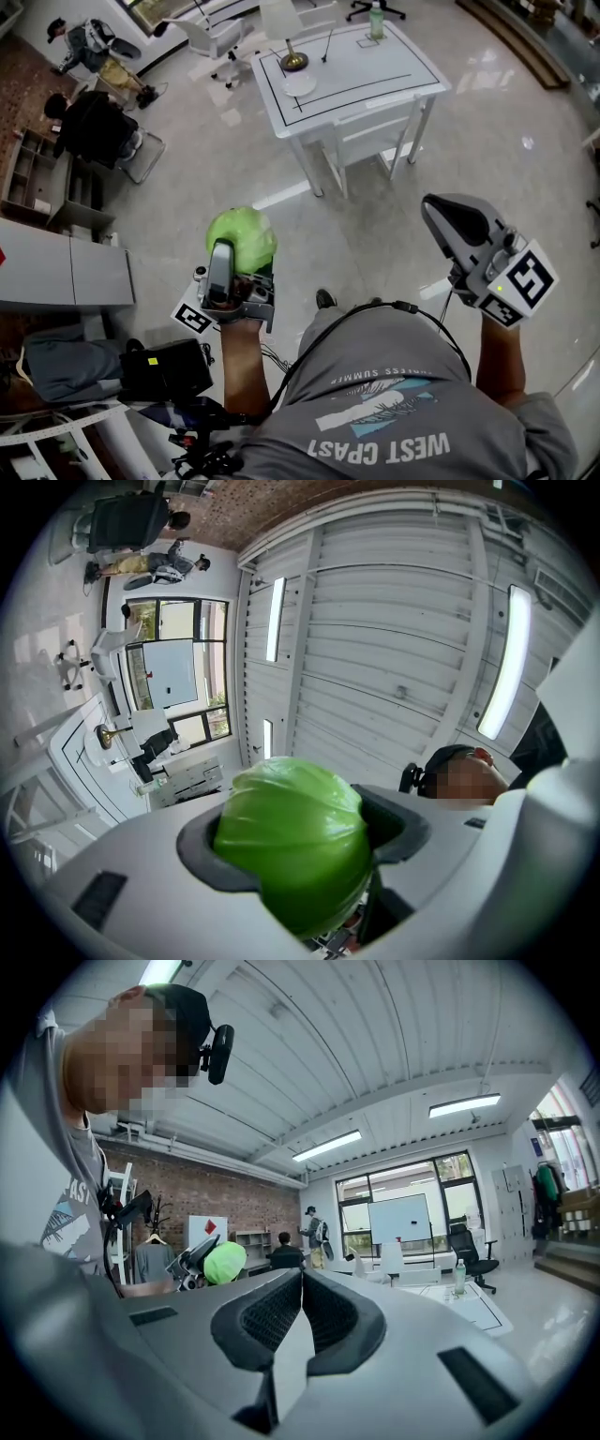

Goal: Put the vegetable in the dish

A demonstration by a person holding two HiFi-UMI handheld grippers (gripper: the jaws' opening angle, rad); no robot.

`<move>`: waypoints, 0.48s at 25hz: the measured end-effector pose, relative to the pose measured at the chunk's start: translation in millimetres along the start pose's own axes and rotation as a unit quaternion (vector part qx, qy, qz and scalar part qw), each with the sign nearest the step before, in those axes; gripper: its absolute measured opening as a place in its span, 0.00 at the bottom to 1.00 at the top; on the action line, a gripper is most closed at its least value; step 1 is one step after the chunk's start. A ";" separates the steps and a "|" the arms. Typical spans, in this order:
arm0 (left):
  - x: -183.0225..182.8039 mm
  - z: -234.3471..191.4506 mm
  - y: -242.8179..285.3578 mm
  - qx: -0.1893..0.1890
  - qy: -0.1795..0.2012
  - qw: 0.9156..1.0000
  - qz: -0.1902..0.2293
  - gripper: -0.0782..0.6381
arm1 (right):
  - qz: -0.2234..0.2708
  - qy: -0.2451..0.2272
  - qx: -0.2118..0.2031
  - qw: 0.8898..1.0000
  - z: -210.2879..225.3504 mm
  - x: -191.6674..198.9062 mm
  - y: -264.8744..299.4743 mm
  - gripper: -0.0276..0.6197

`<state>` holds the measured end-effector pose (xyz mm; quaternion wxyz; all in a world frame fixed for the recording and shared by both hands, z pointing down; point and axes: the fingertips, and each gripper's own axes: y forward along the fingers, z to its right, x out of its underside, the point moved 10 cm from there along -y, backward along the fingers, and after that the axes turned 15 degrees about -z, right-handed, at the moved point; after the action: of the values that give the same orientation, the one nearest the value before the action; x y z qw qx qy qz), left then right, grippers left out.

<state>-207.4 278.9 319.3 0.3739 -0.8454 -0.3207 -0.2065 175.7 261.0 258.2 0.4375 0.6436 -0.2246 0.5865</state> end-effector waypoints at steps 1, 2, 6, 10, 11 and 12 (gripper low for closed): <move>-3.4 -5.5 0.4 0.000 -0.002 1.000 -0.005 0.53 | 0.001 0.004 0.000 1.000 -0.7 0.9 5.2 0.05; -9.4 -12.9 3.8 0.001 -0.004 1.000 -0.009 0.53 | 0.001 0.005 -0.001 1.000 2.3 -1.1 12.3 0.05; -39.1 -40.3 21.2 0.008 -0.011 1.000 -0.017 0.53 | -0.003 0.009 0.008 1.000 22.9 -17.2 39.7 0.05; -61.3 -56.7 13.4 0.009 -0.013 1.000 -0.026 0.53 | 0.002 0.017 0.017 1.000 20.3 -21.4 65.6 0.05; -68.0 -60.5 11.0 0.010 -0.014 1.000 -0.026 0.53 | 0.001 0.016 0.017 1.000 18.6 -23.7 72.7 0.05; -75.1 -64.0 8.6 0.012 -0.015 0.999 -0.026 0.53 | 0.000 0.014 0.018 1.000 16.8 -26.4 79.9 0.05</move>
<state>-261.7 196.5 311.4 0.3741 -0.8351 -0.3504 -0.1998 115.4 200.0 258.2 0.4290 0.6428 -0.2084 0.5995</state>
